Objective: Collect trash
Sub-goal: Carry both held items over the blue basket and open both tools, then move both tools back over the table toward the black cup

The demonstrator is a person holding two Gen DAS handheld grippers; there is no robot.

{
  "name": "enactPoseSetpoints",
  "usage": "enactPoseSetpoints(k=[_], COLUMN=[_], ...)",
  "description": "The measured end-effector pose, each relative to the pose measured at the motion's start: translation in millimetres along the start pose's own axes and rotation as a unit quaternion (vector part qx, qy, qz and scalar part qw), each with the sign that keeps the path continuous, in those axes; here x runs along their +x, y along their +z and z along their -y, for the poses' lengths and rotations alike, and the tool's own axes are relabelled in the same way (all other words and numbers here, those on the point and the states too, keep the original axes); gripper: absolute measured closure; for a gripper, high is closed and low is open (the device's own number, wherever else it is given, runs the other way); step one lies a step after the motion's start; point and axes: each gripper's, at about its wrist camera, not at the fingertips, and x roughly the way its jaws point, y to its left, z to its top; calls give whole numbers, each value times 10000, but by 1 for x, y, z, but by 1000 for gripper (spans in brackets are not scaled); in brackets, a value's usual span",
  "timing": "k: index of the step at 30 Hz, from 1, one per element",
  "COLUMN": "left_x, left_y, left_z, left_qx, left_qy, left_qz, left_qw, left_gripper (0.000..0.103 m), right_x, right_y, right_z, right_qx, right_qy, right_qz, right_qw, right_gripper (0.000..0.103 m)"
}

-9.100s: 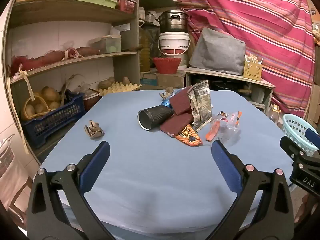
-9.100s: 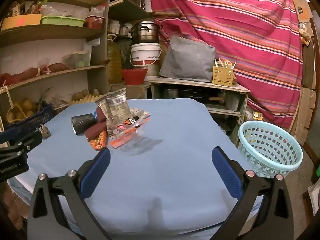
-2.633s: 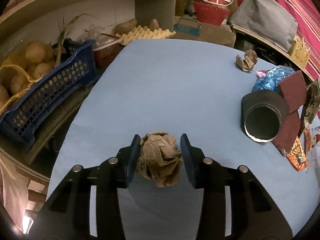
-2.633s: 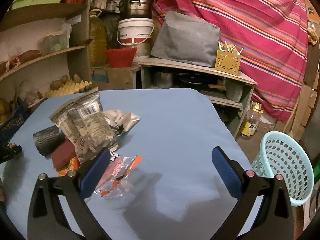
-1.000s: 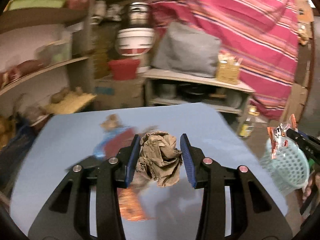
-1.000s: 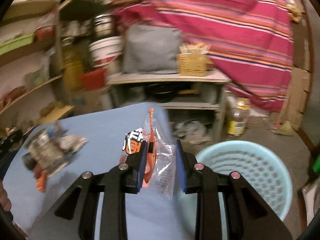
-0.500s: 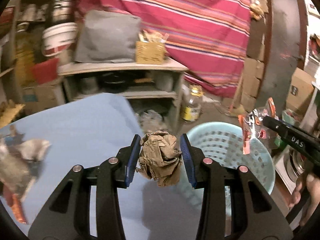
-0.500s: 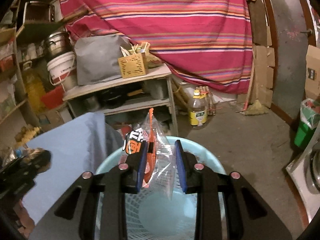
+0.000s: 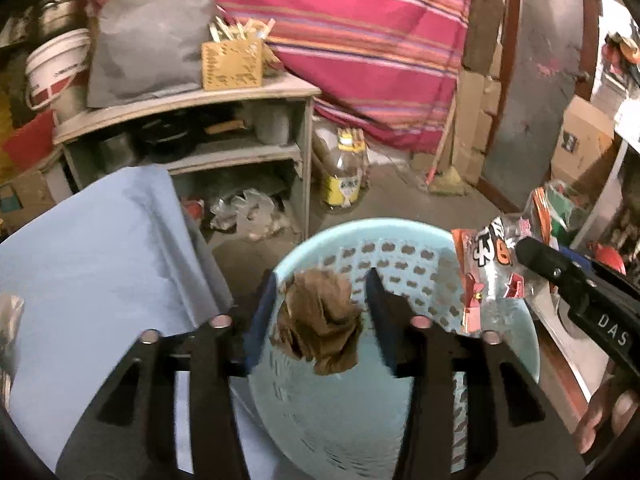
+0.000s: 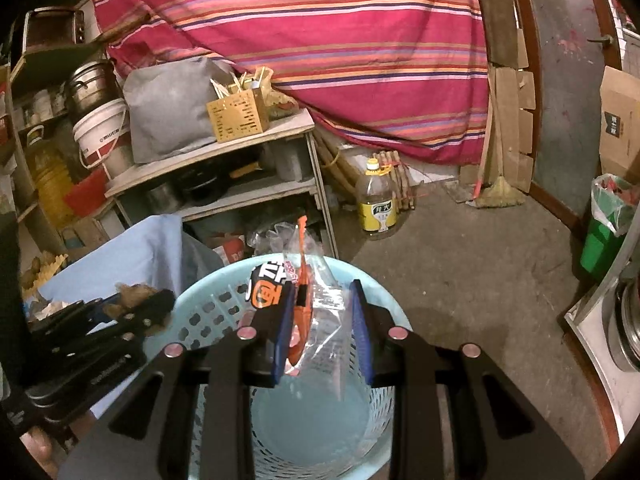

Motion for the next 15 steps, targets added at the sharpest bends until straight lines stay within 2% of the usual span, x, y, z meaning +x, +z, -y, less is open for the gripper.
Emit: enactPoseSetpoints(k=[3,7,10,11,12,13,15], left_x=[-5,-24,-43,-50,-57,-62,-77], left_y=[1,2,-3,-4,-7,-8,-13], left_z=[-3,-19,-36,-41,-47,-52,-67], left_qx=[40,-77,-186,-204,-212,-215,-266], left_qy=[163,306,517,573,669,747,922], left_qz=[125,305,459,494,535,564,642], left_qw=[9998,9990,9974,9969,9961,9954,9933], left_gripper=[29,19,13,11,10,9,8], right_x=[1,4,9,11,12,12,13], right_y=[-2,-2,-3,-3,-3,-4,-5], right_z=[-1,-9,-19,-22,-26,-31,-37], right_qx=[-1,-81,-213,-237,-251,-257,-270], right_qy=[10,36,-40,-67,-102,-174,-258], right_qz=[-32,-113,-206,-222,-249,-249,-259], right_qw=[10000,9999,9996,9995,9993,9992,9990], right_gripper=[75,74,69,56,38,32,30])
